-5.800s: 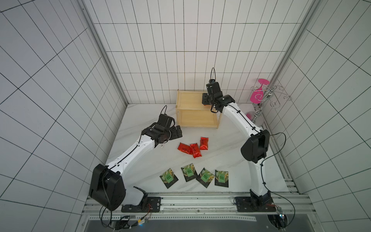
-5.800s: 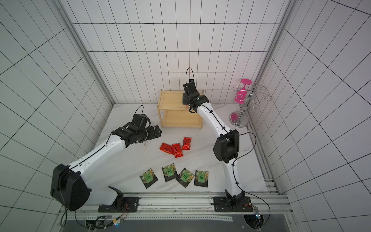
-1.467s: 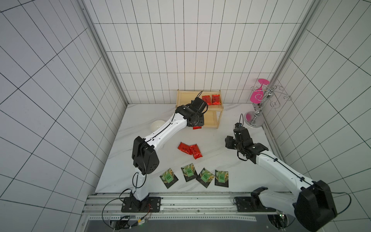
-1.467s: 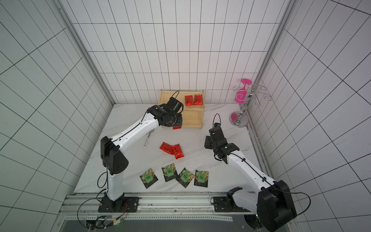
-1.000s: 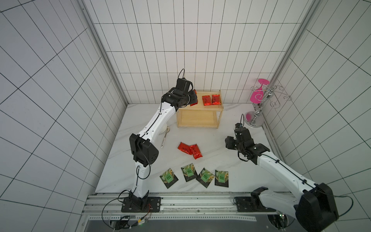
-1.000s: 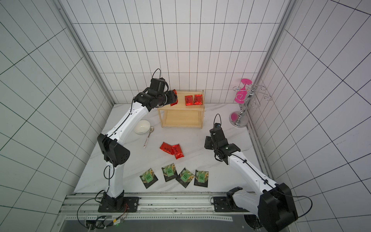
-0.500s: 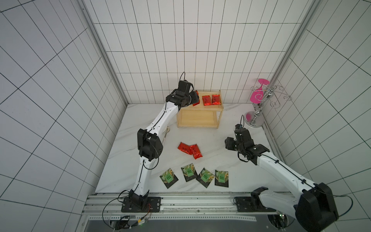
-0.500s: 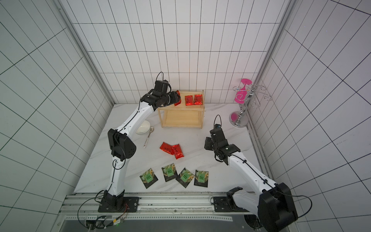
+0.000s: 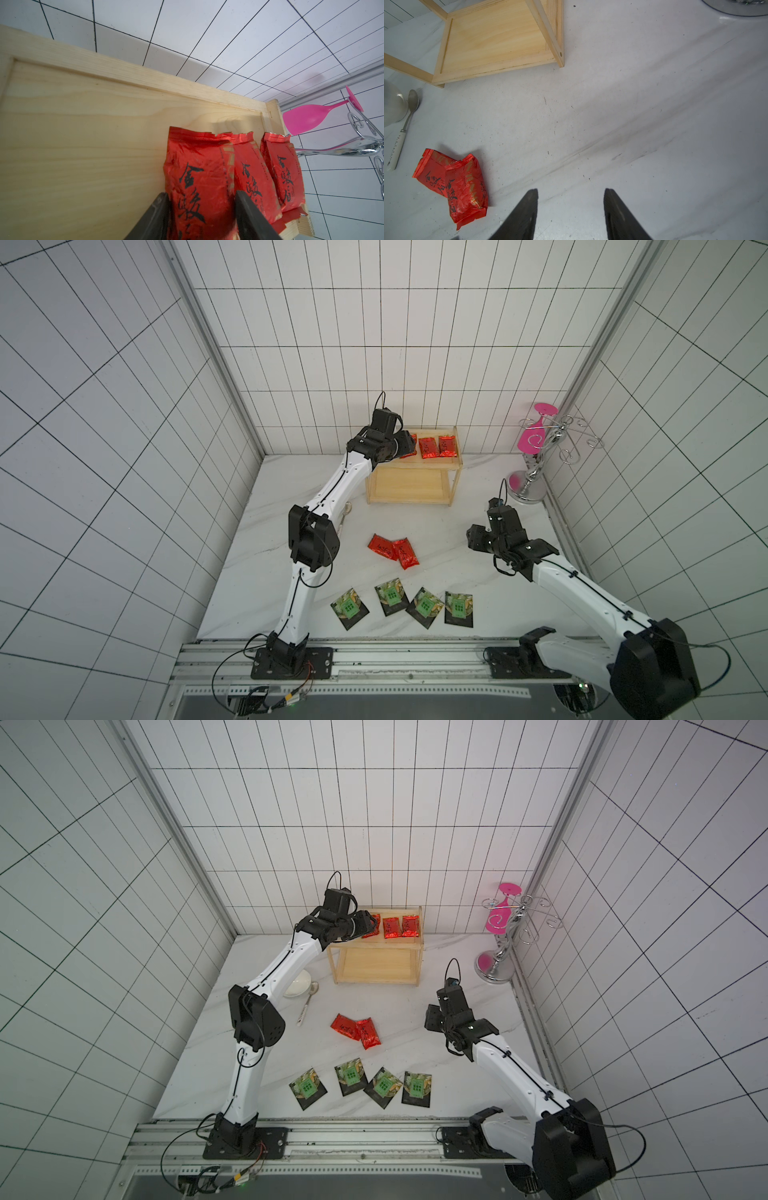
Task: Place the tea bags on the shelf by color
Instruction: Place the tea bag on the shelf.
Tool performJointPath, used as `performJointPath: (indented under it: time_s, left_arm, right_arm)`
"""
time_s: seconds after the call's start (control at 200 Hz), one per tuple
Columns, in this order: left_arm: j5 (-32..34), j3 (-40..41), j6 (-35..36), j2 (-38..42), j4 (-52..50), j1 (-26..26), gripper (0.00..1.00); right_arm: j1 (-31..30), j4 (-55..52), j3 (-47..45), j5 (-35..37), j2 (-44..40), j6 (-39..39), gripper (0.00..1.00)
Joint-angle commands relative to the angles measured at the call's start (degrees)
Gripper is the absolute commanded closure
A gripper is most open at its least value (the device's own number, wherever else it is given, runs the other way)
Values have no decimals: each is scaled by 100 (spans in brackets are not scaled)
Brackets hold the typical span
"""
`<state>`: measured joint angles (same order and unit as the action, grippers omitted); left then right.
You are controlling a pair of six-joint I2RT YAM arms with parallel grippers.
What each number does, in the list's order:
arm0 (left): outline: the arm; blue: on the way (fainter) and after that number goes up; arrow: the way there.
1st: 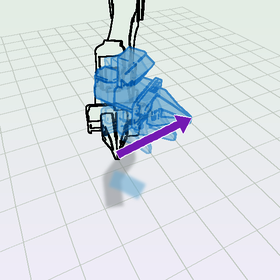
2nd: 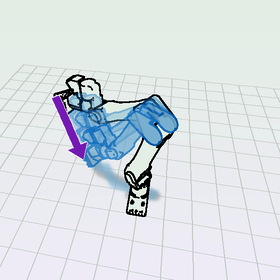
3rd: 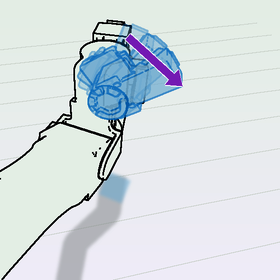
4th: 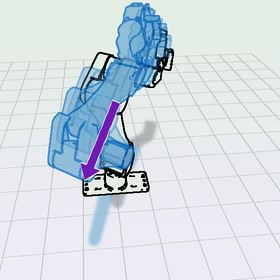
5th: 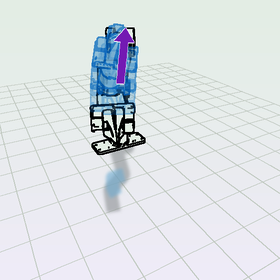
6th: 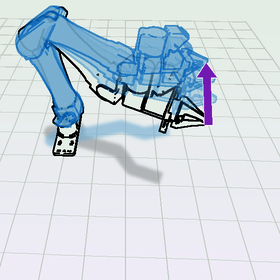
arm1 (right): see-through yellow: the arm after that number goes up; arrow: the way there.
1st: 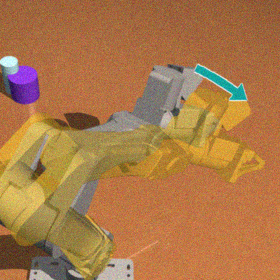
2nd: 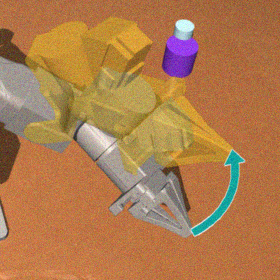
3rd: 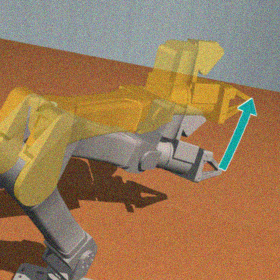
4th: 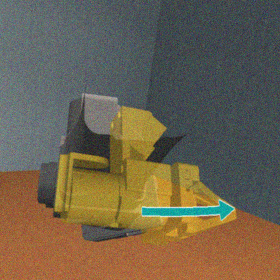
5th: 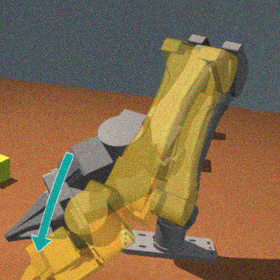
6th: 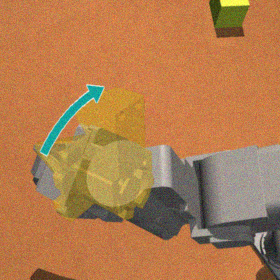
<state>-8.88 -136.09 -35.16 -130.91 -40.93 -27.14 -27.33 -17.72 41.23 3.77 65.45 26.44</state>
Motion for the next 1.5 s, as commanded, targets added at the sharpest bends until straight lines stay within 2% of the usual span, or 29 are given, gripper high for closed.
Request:
performJointPath:
  time_s: [0.0, 0.12, 0.51, 0.675, 0.775, 0.845, 0.969, 1.049, 1.169, 1.224, 1.364, 1.494]
  left_arm:
    - [-78, -163, -18, -84, 153, -81, 45]
    - [-70, -163, -58, -84, 199, -134, 39]
    - [48, -146, -20, -11, 102, -118, 37]
    - [860, -65, 205, 398, -354, -82, 36]
    - [1685, 93, 218, 866, -947, -221, 36]
    - [2474, 643, 83, 1393, -1187, -442, 36]
    - [3134, 2440, -189, 2531, -814, -929, 34]
    - [3205, 3521, -597, 3071, -627, -1203, 32]
    - [2715, 4801, -1348, 3441, -439, -1479, 32]
    - [2363, 5074, -1534, 3423, -451, -1613, 32]
    - [2287, 5278, -1733, 3046, -530, -2144, 30]
    - [1810, 5282, -1919, 2445, -530, -2203, 29]
  right_arm:
    - [52, 80, -176, -39, -85, 46, 45]
    - [50, 78, -177, -52, -75, 54, 45]
    - [59, 77, -177, -74, -111, 46, 45]
    - [59, 78, -127, -135, -120, 12, 45]
    - [59, 72, -82, -174, -144, -15, 45]
    - [57, 41, -41, -217, -185, -28, 45]
    - [54, 7, -64, -288, -313, -41, 45]
    - [59, 5, -123, -339, -374, -43, 45]
    - [54, -53, -209, -386, -469, -50, 46]
    - [56, -57, -283, -362, -525, -53, 45]
    - [53, -94, -472, -188, -719, -69, 45]
    - [46, -87, -596, -261, -809, -46, 45]
